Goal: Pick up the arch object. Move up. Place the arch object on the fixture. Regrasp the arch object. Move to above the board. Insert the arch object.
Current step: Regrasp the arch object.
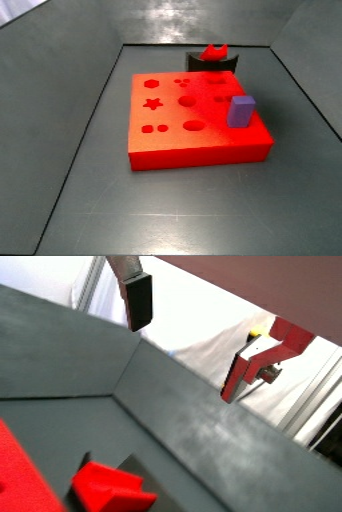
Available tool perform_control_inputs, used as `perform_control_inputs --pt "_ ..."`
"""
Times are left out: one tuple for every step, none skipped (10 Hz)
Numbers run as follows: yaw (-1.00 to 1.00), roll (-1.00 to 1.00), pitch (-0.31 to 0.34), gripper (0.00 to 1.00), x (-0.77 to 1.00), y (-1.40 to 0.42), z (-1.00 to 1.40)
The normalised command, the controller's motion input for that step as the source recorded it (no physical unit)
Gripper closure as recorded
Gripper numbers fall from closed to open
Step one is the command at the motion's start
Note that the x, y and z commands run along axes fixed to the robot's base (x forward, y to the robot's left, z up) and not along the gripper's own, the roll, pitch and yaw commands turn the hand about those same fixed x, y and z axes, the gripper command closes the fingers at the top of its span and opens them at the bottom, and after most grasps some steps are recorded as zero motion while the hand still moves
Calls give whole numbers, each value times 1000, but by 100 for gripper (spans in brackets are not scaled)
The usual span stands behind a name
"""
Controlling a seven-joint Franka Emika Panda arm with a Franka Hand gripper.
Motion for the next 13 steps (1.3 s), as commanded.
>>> perform_control_inputs --pt "219 639 173 0 103 -50 -7" --pt "231 449 141 0 101 -54 -8" --pt "236 262 94 0 96 -36 3" --pt "235 215 66 0 88 -35 4" --pt "224 177 16 0 76 -40 -8" --pt "204 166 -1 0 79 -47 -3" --pt "174 103 -76 0 33 45 -1000" --pt "157 101 -79 0 34 45 -1000" --pt "106 86 -120 0 45 44 -1000" --pt "61 70 -141 0 49 42 -1000" --pt "28 64 -153 0 53 41 -1000" --pt "6 65 -152 0 53 40 -1000" --pt "-33 62 -143 0 52 37 -1000"
